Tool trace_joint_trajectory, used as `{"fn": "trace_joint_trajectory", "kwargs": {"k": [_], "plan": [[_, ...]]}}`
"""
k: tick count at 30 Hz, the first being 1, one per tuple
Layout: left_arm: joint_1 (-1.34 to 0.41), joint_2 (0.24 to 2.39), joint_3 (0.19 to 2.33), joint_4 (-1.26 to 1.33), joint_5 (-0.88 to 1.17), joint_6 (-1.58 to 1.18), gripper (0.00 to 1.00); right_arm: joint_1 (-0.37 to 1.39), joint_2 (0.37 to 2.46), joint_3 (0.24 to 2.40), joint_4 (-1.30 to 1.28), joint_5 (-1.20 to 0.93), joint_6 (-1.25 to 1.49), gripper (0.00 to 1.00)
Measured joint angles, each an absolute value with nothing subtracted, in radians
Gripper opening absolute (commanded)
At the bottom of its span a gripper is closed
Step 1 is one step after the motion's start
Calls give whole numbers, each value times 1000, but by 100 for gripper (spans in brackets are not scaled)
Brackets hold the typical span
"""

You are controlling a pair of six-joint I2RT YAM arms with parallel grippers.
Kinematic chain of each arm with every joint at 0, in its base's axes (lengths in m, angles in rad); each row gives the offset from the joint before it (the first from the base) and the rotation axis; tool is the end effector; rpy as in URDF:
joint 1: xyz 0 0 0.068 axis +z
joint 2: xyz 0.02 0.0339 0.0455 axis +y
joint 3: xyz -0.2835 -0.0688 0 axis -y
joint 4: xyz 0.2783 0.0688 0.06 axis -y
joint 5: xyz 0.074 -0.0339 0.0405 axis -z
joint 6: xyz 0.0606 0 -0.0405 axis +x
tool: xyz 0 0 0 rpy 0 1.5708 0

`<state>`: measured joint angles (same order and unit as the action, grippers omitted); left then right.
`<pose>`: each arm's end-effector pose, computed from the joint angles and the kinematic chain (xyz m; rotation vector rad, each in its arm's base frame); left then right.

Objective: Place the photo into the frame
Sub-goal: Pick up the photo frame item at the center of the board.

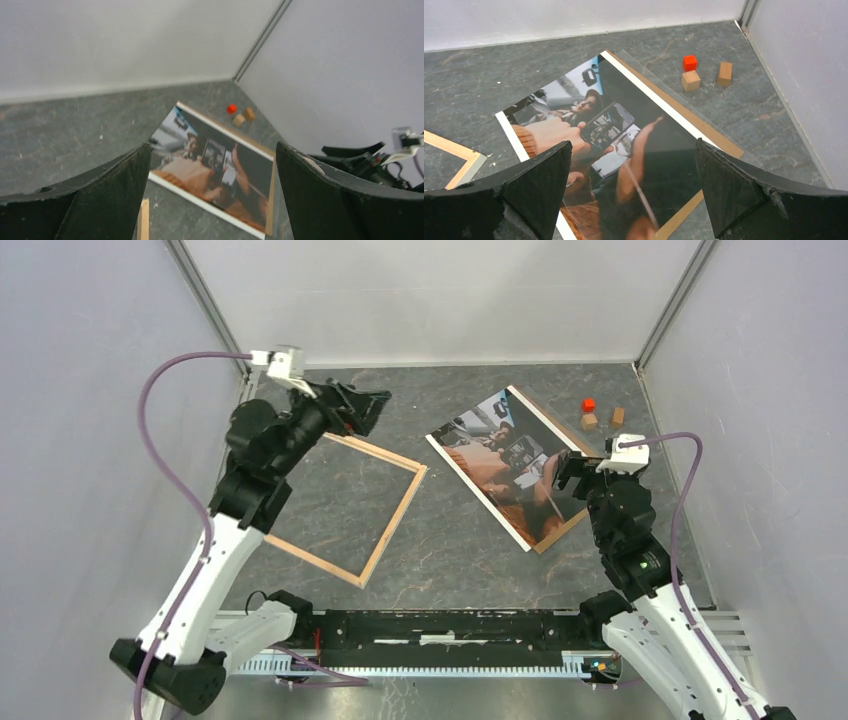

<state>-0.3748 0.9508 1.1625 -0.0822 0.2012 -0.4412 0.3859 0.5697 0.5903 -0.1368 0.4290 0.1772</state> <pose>0.2254 -0.1017 0.4786 0.1214 1.4905 -0.8089 0.1823 0.0469 0.3172 0.1460 1.6704 0.0626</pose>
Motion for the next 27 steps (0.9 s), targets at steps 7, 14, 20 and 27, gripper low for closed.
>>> {"fn": "trace_joint_trajectory", "kwargs": {"k": [7,14,20,27], "plan": [[-479,1045,1060,-141,171,-430,100,385,588,516,-141,426,194,98],[-754,1198,1063,-207,155,-428,100,385,650,378,-129,310,184,98],[-801,1399,1096,-231,260,-491,100,382,669,313,-133,263,294,98],[-800,1628,1127,-230,416,-604,100,202,652,231,-112,157,392,98]]}}
